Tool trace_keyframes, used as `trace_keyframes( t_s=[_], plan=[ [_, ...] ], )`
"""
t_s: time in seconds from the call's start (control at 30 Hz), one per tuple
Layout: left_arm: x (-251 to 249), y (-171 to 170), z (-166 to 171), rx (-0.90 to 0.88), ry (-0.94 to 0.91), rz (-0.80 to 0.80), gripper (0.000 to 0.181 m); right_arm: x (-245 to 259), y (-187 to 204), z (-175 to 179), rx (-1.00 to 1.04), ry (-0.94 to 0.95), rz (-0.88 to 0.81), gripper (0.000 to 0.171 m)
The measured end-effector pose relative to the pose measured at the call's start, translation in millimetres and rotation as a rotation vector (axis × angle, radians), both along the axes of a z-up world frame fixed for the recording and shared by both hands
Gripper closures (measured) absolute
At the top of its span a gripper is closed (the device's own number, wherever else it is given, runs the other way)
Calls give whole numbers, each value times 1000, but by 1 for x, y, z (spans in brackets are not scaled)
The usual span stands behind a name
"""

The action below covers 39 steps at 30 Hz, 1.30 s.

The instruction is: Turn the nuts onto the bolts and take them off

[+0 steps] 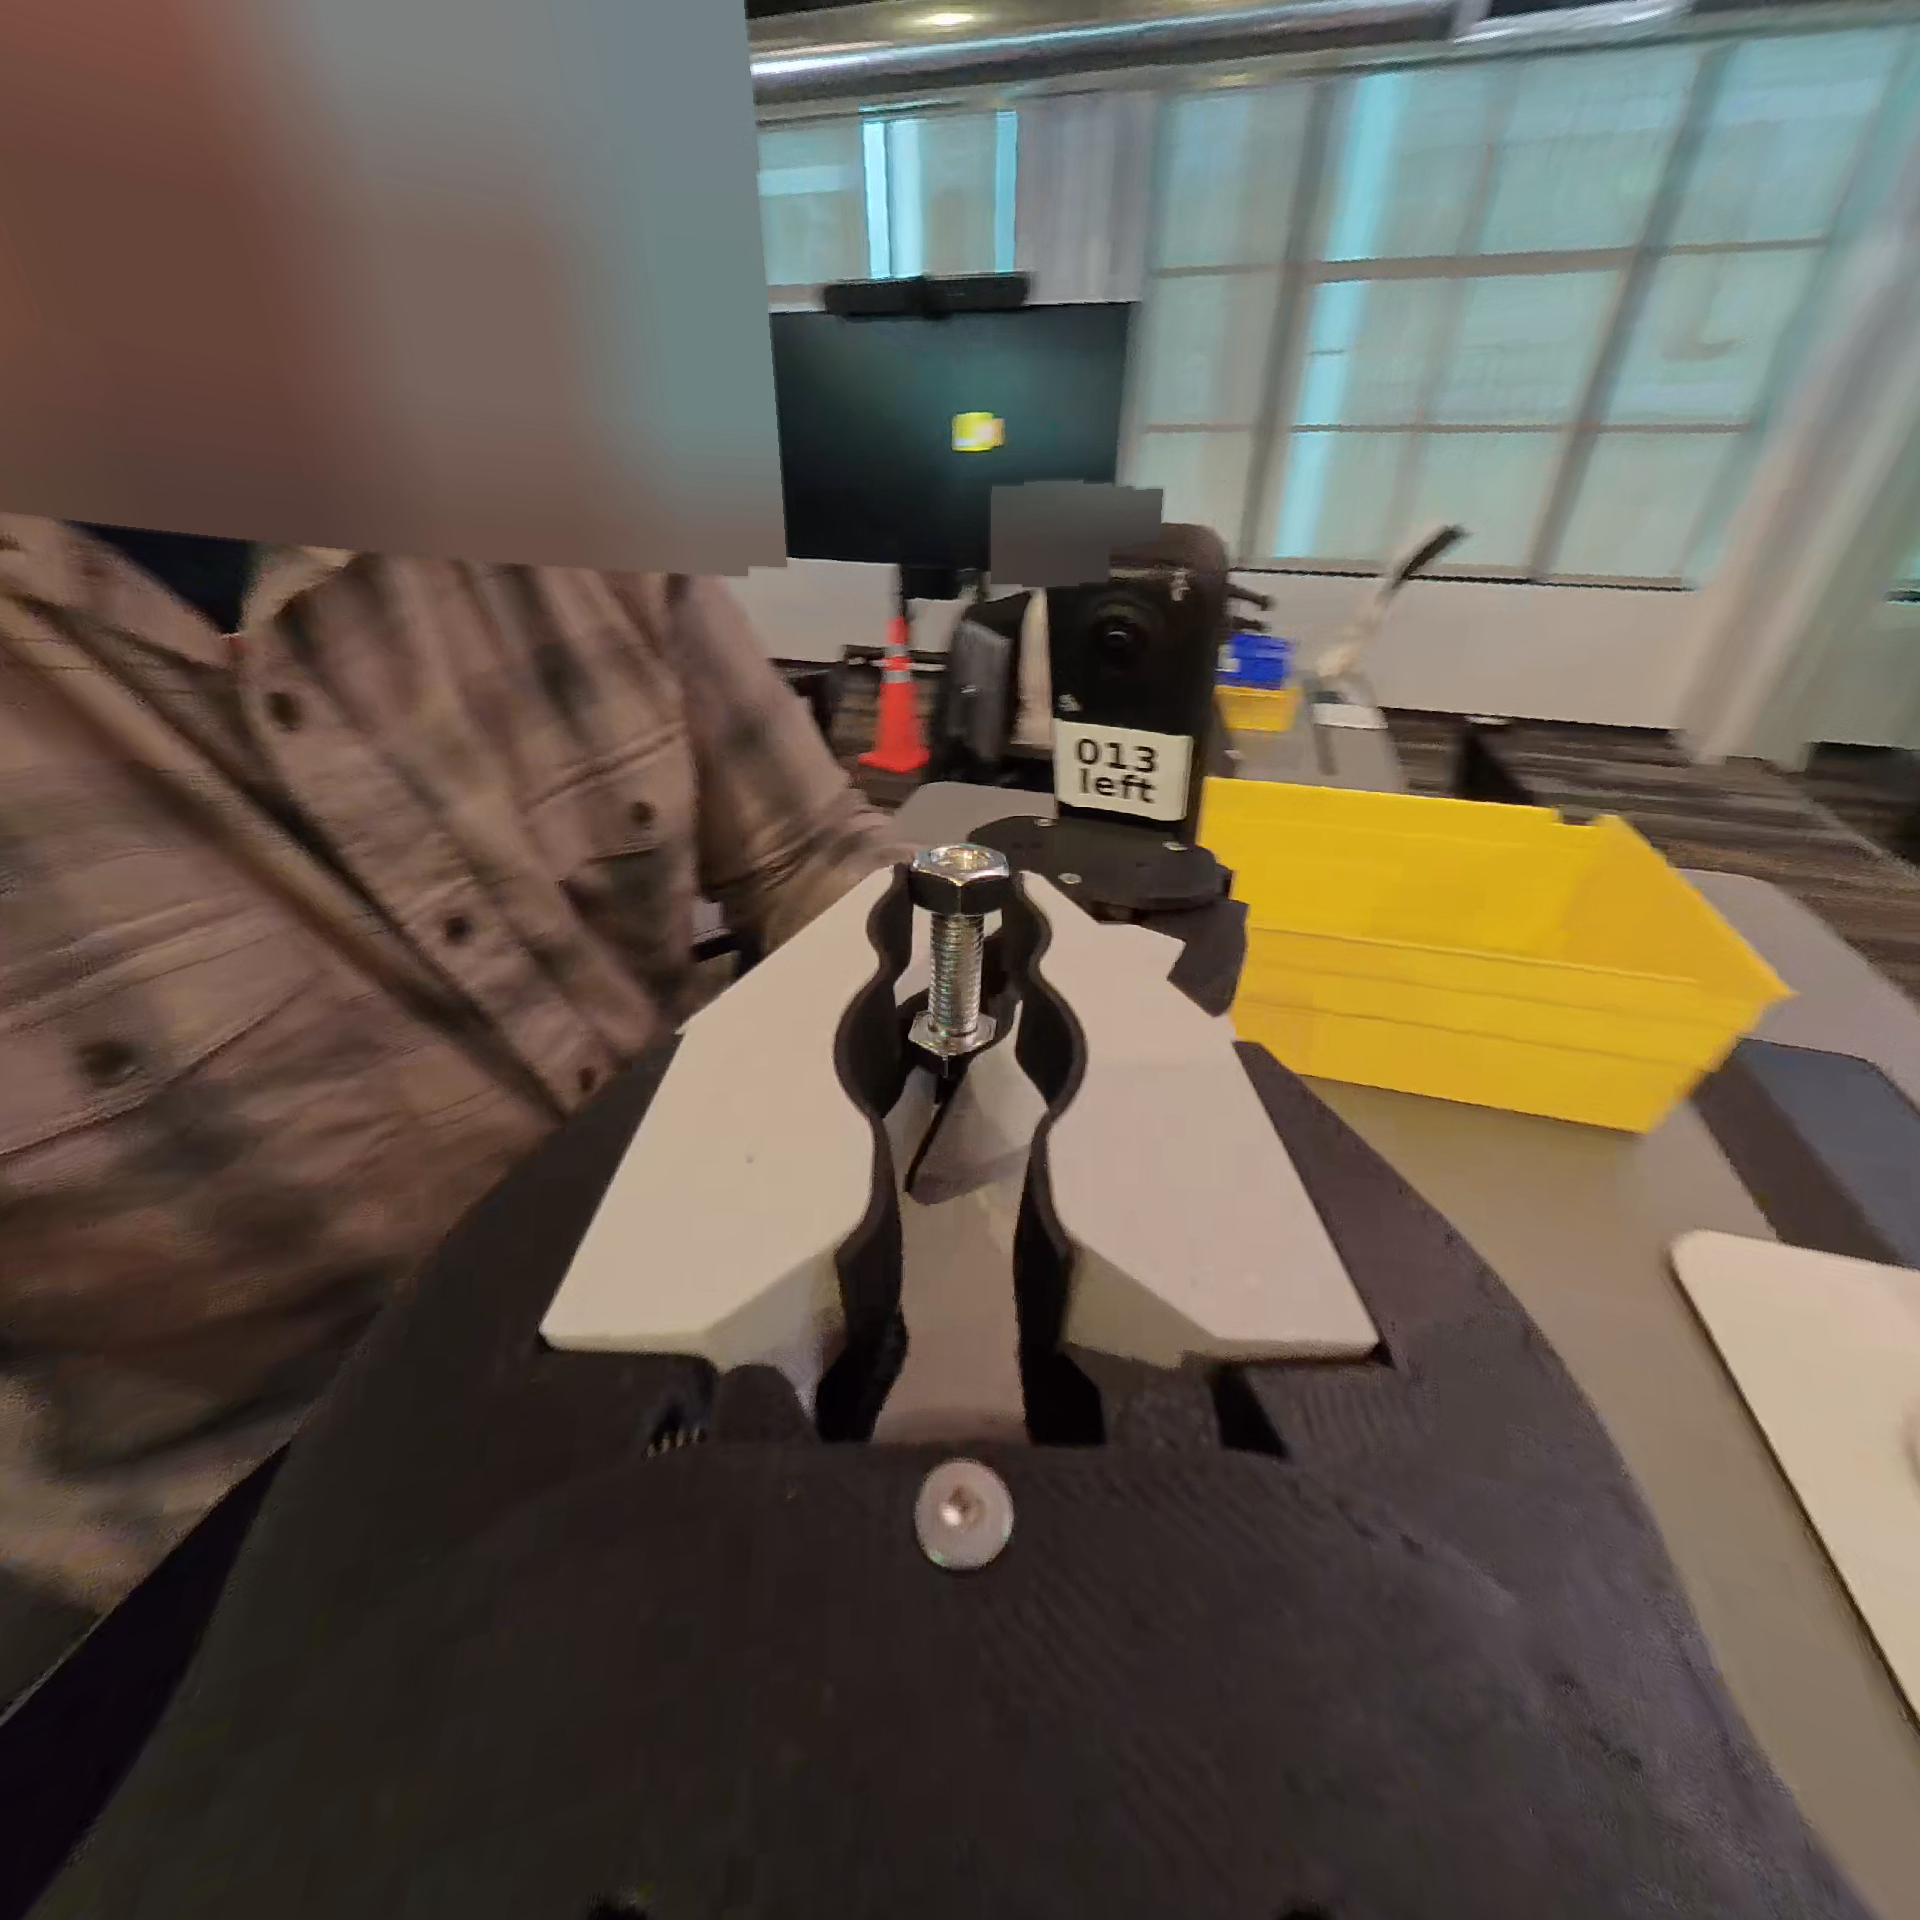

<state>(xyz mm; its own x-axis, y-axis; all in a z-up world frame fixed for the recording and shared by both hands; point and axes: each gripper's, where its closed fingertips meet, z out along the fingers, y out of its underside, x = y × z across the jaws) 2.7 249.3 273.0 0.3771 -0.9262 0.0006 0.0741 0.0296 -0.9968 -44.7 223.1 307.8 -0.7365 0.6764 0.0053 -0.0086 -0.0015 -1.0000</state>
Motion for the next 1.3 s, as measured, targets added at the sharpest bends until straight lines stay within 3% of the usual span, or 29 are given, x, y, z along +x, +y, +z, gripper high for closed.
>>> trace_keyframes(
  t_s=[0.23,0.37,0.43,0.53,0.63,0.83,0.9,1.07,1.2,1.3],
  plan=[
    [20,-22,2,14,4,-110,167,22,-23,1,-28,-71,443,156],
    [17,-21,4,15,-7,-102,167,18,-23,4,-46,-46,460,155],
    [11,-15,6,8,-15,-73,167,15,-18,6,-46,-15,400,154],
    [0,-3,7,-4,-31,-15,167,5,-7,9,-43,-1,244,121],
    [-9,6,6,-1,-29,42,166,-6,6,6,22,1,30,115],
    [-25,30,1,-21,-23,199,167,-24,37,11,37,41,-428,117],
    [-29,36,-3,-19,-7,244,167,-25,43,11,27,55,-540,126],
    [-32,43,-8,-24,11,297,167,-30,43,-1,64,26,-739,130],
    [-31,44,-11,-21,31,304,167,-35,47,-7,90,9,-866,151],
    [-31,45,-12,-25,29,309,167,-35,49,-7,70,19,-908,153]
  ],
)
